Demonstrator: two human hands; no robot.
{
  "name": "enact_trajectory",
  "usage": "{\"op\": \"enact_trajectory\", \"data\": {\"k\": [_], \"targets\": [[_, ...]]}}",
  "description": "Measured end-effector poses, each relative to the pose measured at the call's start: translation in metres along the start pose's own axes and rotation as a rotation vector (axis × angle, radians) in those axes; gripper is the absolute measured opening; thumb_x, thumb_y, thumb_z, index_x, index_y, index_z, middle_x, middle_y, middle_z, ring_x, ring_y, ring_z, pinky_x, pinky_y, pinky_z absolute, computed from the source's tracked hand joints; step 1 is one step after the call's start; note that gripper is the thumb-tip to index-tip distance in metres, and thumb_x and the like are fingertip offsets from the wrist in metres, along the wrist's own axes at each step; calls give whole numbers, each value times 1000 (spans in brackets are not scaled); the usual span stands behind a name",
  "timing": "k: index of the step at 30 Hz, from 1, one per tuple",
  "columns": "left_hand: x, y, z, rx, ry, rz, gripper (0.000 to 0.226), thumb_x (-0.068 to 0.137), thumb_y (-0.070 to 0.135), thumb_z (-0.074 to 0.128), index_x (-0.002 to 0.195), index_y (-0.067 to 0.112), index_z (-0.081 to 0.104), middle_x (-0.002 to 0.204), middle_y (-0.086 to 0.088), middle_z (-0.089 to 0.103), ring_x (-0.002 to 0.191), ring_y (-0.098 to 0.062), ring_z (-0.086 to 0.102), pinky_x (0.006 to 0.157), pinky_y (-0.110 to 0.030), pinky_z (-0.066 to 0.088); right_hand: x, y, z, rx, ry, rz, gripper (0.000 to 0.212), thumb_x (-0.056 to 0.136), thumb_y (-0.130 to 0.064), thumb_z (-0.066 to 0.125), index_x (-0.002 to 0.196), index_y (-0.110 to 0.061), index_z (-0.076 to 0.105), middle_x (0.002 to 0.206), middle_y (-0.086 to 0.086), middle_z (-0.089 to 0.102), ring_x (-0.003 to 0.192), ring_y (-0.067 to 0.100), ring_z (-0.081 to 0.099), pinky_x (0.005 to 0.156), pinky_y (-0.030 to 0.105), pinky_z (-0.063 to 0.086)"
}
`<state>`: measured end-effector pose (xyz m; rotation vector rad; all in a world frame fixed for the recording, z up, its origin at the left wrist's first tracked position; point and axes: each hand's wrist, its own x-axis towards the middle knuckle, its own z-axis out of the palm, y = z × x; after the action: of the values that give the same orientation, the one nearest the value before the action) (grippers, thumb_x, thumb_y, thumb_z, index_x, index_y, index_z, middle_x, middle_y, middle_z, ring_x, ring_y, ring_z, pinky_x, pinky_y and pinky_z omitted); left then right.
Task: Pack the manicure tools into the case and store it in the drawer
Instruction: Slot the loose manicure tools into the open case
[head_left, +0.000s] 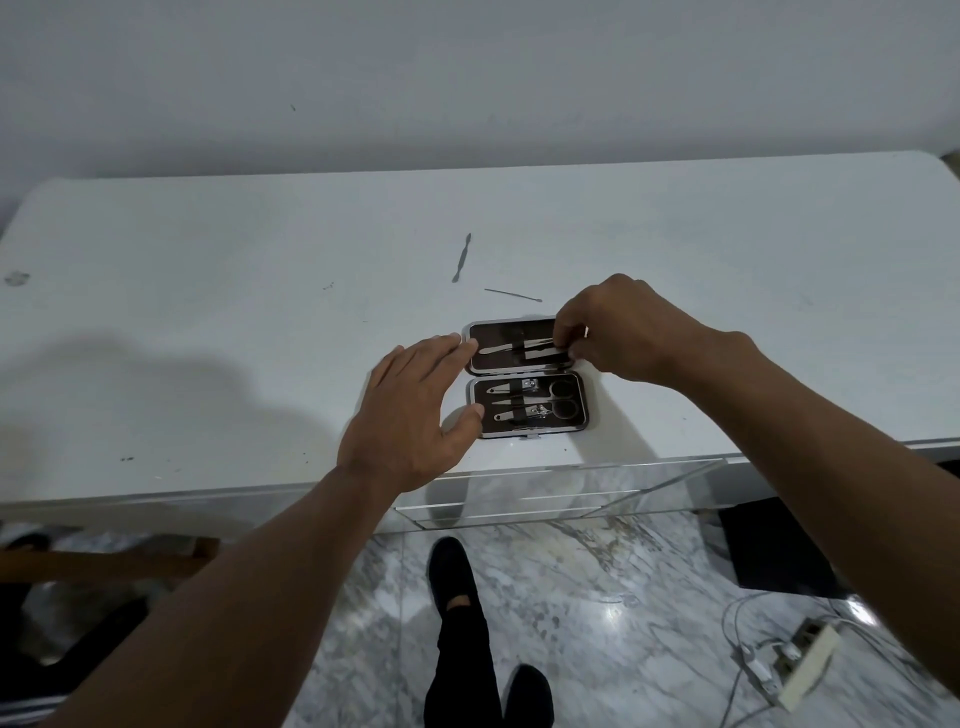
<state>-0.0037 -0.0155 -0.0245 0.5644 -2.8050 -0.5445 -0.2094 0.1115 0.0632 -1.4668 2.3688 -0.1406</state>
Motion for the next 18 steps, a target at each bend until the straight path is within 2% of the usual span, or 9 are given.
{"op": "enact_trajectory", "data": {"k": [3,5,10,14,18], "targets": [[0,0,0,6,1,1,65,85,50,42,145,23,39,148,3,42,137,-13,33,115,-35,19,-1,2,1,-27,-2,-2,31,83,2,58,101,-18,73,100,10,72,88,26,61,72,26,42],[1,0,0,4,6,0,65,85,50,42,144,22,39,147,3,43,136,-13,34,114,-34,19,-2,4,2,-40,-1,0,34,83,4,55,103,-18,73,100,9,71,88,25,59,72,25,41],[0,1,-1,-2,10,-1,65,85,49,42,144,22,40,147,3,43,135,-13,34,114,-34,19,-2,1,4,-46,2,-18,32,84,2,56,104,-17,73,103,6,72,97,27,62,77,28,44],[0,2,-1,-2,14,0,65,85,49,43,144,22,40,146,3,44,134,-13,35,114,-34,20,-1,3,5,-31,8,-19,30,84,0,57,101,-18,73,102,6,73,95,28,63,79,31,49],[0,1,-1,-4,16,5,65,85,48,43,143,21,41,146,2,44,134,-14,36,114,-34,20,-1,4,7,-41,15,-20,29,85,-2,58,101,-20,73,101,6,72,94,27,63,76,29,46]]}}
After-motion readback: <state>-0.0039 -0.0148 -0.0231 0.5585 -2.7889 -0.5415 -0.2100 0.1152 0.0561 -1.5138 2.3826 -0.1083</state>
